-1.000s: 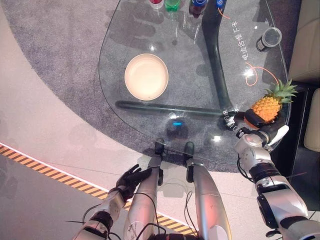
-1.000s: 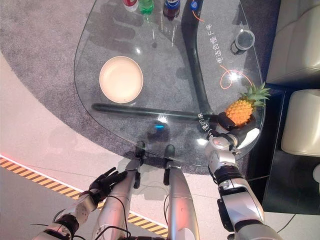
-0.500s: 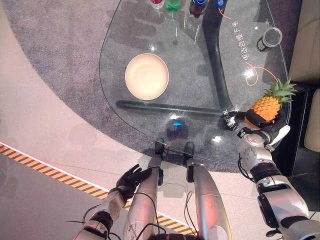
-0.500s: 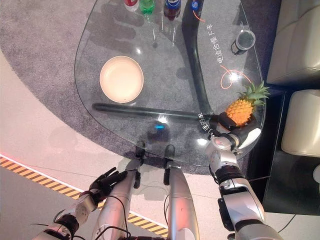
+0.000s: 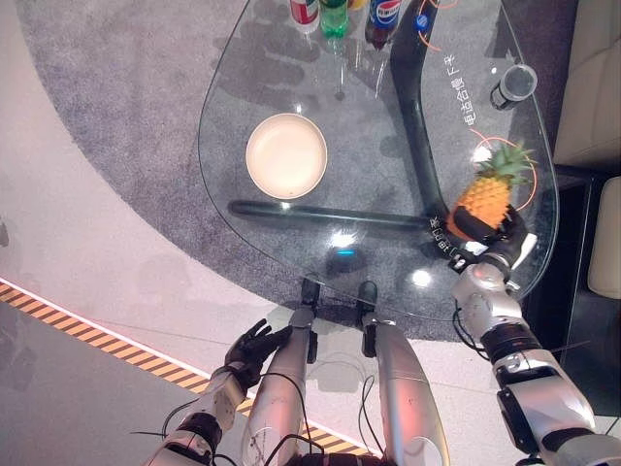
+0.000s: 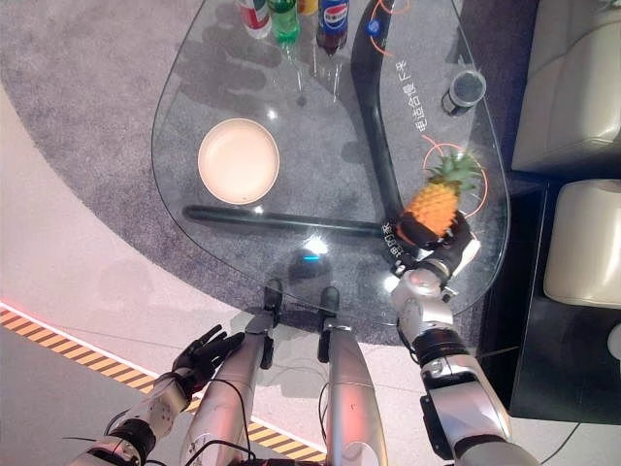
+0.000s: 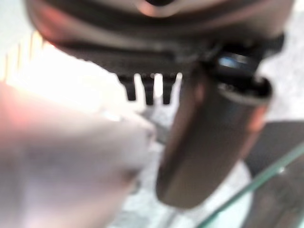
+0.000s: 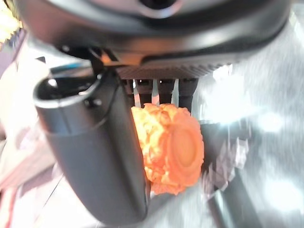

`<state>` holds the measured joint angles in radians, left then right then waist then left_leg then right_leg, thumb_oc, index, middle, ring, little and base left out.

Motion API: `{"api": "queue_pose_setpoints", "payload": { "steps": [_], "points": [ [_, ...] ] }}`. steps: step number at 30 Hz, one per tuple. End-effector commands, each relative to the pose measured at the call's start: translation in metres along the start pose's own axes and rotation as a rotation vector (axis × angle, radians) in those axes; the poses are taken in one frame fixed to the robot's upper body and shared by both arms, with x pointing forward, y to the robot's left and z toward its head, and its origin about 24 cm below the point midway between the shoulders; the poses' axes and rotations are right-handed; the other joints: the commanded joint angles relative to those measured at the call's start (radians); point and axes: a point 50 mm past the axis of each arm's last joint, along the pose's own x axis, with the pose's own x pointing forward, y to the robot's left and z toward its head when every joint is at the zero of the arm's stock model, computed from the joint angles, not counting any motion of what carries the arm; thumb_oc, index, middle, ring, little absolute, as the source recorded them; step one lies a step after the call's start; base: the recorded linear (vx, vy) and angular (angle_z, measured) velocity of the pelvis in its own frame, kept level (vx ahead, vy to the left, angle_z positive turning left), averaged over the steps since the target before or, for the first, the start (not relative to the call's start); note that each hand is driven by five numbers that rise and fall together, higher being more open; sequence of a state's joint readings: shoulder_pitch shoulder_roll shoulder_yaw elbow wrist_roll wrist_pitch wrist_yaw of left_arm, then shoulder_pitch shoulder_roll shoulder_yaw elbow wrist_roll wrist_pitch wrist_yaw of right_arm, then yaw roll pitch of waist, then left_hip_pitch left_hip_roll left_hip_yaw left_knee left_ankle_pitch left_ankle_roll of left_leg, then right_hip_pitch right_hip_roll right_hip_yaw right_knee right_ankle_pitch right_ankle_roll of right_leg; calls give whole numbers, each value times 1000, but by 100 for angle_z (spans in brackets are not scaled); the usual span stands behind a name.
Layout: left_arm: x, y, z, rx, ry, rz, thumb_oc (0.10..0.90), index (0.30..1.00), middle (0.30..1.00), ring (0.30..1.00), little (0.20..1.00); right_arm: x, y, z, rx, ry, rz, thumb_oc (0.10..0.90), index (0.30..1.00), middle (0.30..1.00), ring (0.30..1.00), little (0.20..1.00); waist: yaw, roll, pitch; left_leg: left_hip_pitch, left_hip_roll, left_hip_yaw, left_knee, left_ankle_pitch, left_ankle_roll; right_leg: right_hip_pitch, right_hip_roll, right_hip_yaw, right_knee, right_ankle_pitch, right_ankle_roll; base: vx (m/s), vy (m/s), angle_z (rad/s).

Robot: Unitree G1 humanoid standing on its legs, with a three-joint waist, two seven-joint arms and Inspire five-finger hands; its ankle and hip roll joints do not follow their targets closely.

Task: Pick up the fruit to the plate

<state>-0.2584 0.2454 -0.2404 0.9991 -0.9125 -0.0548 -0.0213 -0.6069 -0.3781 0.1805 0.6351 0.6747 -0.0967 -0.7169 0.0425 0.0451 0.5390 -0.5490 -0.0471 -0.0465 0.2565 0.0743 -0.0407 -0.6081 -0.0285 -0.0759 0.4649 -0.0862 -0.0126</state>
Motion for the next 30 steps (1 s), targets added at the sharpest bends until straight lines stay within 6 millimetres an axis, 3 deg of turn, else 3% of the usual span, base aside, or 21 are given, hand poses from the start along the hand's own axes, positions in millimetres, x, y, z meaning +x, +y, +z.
{"api": "queue_pose_setpoints", "payload": {
  "steps": [1,11,20,23,30],
  "points": [
    [-15,37,-10,-93,-43,118,800,900,900,900,900,-9,8,58,85,-307,102,100,300,300,300,200,-13,-23,-19,45,-53,-17,104,-108,28,123,11,21,-143,58,27,-24,11,5],
    [-21,52,20,-254,-245,205,800,900,900,900,900,-36,13,62,110,-386,261,100,300,300,300,200,-20,-38,-19,191,-55,-34,67,-113,24,286,7,10,-182,36,22,1,6,2],
    [-33,60,49,-324,-459,248,800,900,900,900,900,-54,8,50,119,-376,408,100,300,300,300,200,-7,-47,-74,266,-50,-56,27,-108,19,380,7,-18,-211,13,15,24,-20,5],
    [-38,56,63,-347,-546,223,800,900,900,900,900,-64,11,48,117,-384,511,100,300,300,300,200,1,-49,-93,289,-48,-63,12,-104,17,410,8,-29,-221,5,14,37,-40,11],
    [-50,24,105,-273,-708,28,800,900,900,900,900,-91,29,57,53,-471,846,100,300,300,300,200,23,-54,-131,321,-46,-79,-4,-98,9,455,11,-53,-226,-12,10,31,-43,8]
  ]
}}
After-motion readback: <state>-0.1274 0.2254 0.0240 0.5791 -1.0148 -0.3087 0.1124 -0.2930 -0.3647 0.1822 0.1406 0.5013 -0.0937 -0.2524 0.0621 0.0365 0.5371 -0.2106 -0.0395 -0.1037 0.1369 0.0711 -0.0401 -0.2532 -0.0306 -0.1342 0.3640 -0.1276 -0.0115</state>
